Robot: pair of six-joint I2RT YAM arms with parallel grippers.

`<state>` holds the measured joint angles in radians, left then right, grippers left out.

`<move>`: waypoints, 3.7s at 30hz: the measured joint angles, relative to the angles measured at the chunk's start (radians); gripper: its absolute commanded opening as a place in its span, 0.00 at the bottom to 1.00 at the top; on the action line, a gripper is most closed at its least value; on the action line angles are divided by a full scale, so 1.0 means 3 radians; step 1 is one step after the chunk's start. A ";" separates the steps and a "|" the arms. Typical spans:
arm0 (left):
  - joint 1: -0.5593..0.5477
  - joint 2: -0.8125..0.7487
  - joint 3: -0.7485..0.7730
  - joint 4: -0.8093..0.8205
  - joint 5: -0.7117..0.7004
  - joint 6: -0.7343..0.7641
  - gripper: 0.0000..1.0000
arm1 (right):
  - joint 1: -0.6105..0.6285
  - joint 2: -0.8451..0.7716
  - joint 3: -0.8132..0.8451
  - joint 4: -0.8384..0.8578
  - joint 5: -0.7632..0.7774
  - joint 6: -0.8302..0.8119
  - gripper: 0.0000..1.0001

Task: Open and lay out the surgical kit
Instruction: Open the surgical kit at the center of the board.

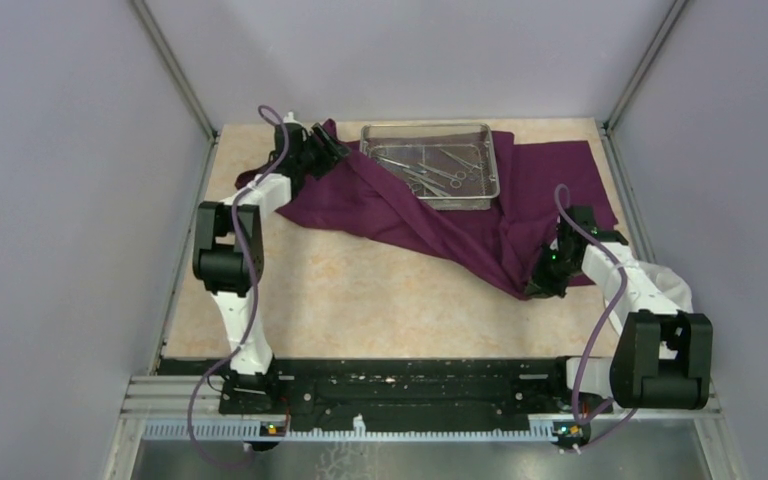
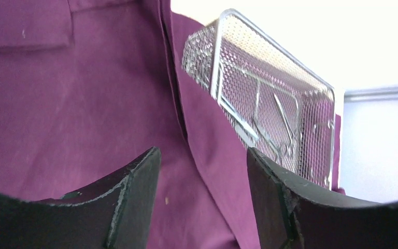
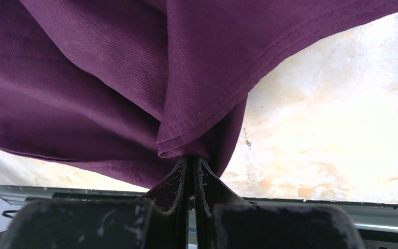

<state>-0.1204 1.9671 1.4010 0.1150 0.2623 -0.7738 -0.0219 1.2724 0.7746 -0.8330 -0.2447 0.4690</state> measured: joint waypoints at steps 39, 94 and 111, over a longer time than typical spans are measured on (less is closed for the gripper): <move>0.0102 0.0181 0.0729 -0.1111 -0.0693 0.0464 0.00 | 0.0000 -0.0172 0.0306 -0.0476 0.0306 -0.0094 0.00; 0.0127 -0.3035 -0.1762 -0.1925 -0.1011 0.0684 0.86 | 0.0041 -0.0210 0.0852 -0.0744 -0.0439 -0.0342 0.53; -0.0235 -0.0112 -0.0324 -0.0782 -0.1743 0.1923 0.66 | 0.0390 -0.0178 0.0815 -0.0575 -0.0762 -0.0425 0.52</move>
<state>-0.1909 1.9335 1.3037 -0.1196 -0.2607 -0.1970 0.0952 1.2190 1.0191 -1.0054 -0.4732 0.3416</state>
